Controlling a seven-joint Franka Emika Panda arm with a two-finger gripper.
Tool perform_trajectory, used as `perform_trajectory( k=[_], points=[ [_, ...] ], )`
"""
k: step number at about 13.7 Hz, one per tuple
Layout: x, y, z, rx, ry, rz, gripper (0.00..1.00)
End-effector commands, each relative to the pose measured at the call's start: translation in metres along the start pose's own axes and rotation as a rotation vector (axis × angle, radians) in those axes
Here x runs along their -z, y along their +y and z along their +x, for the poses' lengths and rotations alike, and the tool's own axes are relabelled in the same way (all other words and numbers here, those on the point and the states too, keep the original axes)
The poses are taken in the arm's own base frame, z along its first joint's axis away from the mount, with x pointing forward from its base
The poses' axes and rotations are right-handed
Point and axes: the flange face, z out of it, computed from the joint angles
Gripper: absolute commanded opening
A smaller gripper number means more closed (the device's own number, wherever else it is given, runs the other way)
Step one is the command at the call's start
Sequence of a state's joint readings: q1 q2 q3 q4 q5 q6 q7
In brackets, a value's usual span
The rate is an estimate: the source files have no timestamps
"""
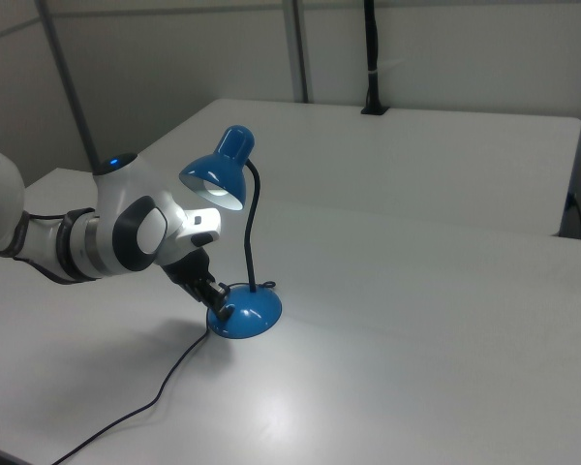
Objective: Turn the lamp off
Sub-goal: 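Press the switch on the lamp base with the gripper fingers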
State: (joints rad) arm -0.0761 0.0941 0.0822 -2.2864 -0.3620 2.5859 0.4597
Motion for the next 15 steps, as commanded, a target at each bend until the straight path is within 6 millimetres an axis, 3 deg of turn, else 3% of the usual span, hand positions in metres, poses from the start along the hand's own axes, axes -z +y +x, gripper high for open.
perform_trajectory(
  k=[1,12,15],
  points=[
    [-0.001,-0.002,0.006,-0.004,0.037,0.003,0.0],
    [-0.027,-0.005,-0.004,0.013,-0.02,-0.011,0.0],
    [-0.025,-0.001,-0.013,0.024,-0.098,-0.063,0.0]
  ],
)
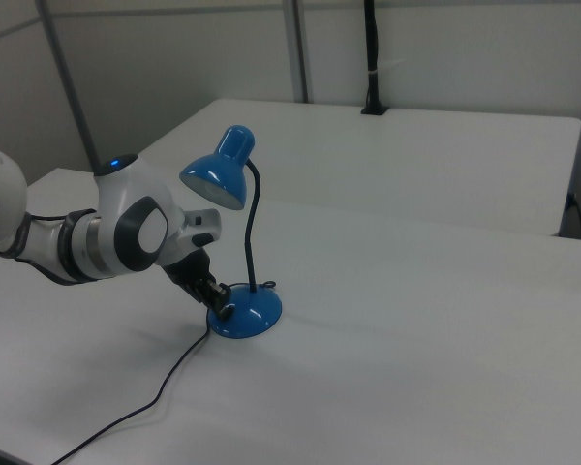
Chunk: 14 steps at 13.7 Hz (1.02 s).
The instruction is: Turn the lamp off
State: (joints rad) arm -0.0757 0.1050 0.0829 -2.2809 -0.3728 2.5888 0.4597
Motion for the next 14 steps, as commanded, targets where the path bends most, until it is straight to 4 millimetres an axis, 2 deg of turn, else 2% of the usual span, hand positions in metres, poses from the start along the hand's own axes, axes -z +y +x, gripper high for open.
perform_trajectory(
  k=[1,3,5,6,7,8,11,12,14],
  points=[
    [-0.017,0.001,-0.018,0.023,-0.139,-0.087,0.0],
    [-0.002,0.003,-0.024,0.059,-0.199,-0.131,0.0],
    [0.024,0.001,-0.025,0.082,-0.207,-0.149,0.0],
    [0.045,0.005,-0.022,0.086,-0.205,-0.159,0.05],
    [0.057,-0.002,-0.025,0.143,-0.238,-0.178,0.44],
    [0.069,-0.019,-0.029,0.215,-0.284,-0.203,0.99],
    [0.111,-0.038,-0.022,0.238,-0.337,-0.213,1.0],
    [0.133,-0.052,-0.021,0.268,-0.375,-0.167,1.0],
    [0.178,-0.06,-0.01,0.256,-0.427,-0.091,1.0]
  ],
)
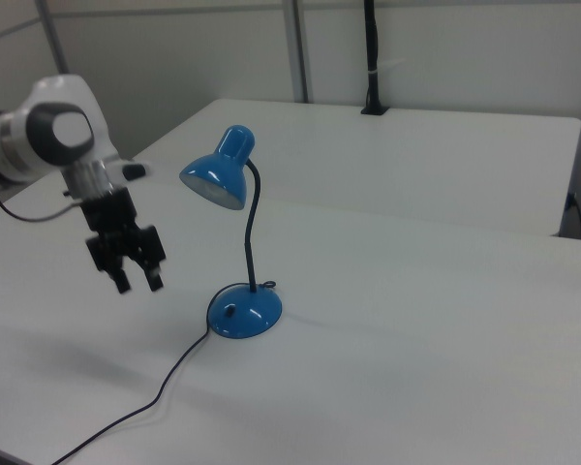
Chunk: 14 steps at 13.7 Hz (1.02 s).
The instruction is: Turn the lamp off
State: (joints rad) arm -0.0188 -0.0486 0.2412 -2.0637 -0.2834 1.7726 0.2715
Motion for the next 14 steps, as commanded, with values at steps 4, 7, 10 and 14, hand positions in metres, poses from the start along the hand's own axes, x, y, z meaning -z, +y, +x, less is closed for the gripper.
perform_trajectory(
  k=[4,7,10,14],
  points=[
    [0.108,0.062,0.005,-0.086,0.082,0.212,1.0],
    [0.133,0.114,0.007,-0.065,0.152,0.314,1.0],
    [0.142,0.136,0.003,-0.056,0.191,0.315,1.0],
    [0.151,0.141,0.01,-0.07,0.265,0.31,1.0]
  ],
)
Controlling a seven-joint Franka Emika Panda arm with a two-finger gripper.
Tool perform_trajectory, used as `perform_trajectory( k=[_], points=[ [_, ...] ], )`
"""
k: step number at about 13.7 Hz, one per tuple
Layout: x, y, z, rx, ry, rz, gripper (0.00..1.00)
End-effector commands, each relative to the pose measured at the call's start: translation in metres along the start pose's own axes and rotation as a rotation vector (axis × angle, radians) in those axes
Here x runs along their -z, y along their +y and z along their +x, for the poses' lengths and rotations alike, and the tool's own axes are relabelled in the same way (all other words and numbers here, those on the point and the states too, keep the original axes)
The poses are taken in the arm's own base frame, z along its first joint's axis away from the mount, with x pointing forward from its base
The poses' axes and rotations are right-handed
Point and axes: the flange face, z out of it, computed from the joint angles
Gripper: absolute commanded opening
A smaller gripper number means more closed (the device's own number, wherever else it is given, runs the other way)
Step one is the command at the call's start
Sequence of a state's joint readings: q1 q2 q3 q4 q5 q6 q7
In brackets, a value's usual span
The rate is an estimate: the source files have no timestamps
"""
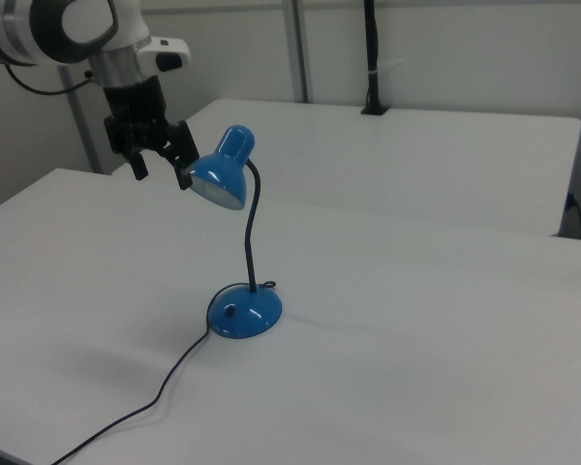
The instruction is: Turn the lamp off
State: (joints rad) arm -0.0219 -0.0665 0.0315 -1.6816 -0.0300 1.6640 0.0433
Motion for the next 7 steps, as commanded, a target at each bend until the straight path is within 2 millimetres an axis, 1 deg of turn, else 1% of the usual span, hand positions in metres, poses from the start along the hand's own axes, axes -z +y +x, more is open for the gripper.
perform_trajectory(
  k=[1,7],
  points=[
    [0.0063,-0.0041,0.0063,0.02,0.057,0.011,1.0],
    [0.0059,-0.0034,0.006,0.019,0.054,0.013,1.0]
  ],
)
